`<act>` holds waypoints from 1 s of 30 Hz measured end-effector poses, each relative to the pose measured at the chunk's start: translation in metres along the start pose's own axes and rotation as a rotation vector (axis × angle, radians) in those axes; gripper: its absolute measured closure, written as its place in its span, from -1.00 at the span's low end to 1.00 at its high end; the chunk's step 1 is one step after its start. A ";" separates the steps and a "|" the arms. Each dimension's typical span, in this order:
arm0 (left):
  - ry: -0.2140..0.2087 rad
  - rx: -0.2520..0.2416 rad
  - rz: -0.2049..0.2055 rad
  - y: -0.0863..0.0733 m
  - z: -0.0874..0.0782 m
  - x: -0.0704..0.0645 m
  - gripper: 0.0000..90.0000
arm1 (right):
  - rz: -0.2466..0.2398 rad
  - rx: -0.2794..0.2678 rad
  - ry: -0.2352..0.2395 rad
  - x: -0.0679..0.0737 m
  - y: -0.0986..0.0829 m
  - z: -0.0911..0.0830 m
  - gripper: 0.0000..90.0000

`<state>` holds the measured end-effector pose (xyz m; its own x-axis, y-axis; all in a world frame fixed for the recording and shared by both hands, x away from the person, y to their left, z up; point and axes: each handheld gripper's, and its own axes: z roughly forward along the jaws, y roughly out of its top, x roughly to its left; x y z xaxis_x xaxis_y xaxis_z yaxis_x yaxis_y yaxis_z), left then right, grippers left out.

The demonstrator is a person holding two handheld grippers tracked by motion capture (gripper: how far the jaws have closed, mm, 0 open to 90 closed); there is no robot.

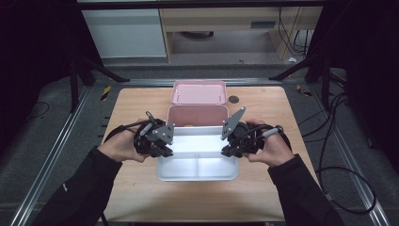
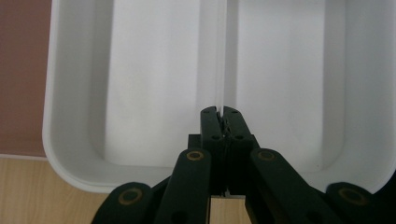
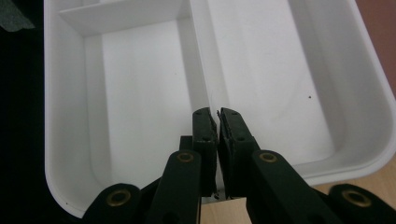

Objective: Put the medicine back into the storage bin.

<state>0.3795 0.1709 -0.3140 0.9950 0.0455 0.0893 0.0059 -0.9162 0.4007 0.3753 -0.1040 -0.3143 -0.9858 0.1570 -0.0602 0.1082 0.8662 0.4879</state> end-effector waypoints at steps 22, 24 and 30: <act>0.045 0.030 0.009 0.002 -0.001 0.110 0.95 | 0.000 -0.075 -0.071 -0.098 0.013 0.011 0.91; 0.041 0.039 0.011 0.002 0.005 0.119 0.95 | 0.011 -0.075 -0.065 -0.107 0.010 0.018 0.90; 0.025 0.029 -0.021 -0.003 0.020 0.140 0.93 | 0.038 -0.059 -0.057 -0.126 0.004 0.036 0.90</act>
<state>0.5208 0.1722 -0.3215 0.9918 0.0744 0.1037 0.0302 -0.9261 0.3760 0.5046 -0.1034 -0.3363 -0.9720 0.2174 -0.0890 0.1360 0.8299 0.5411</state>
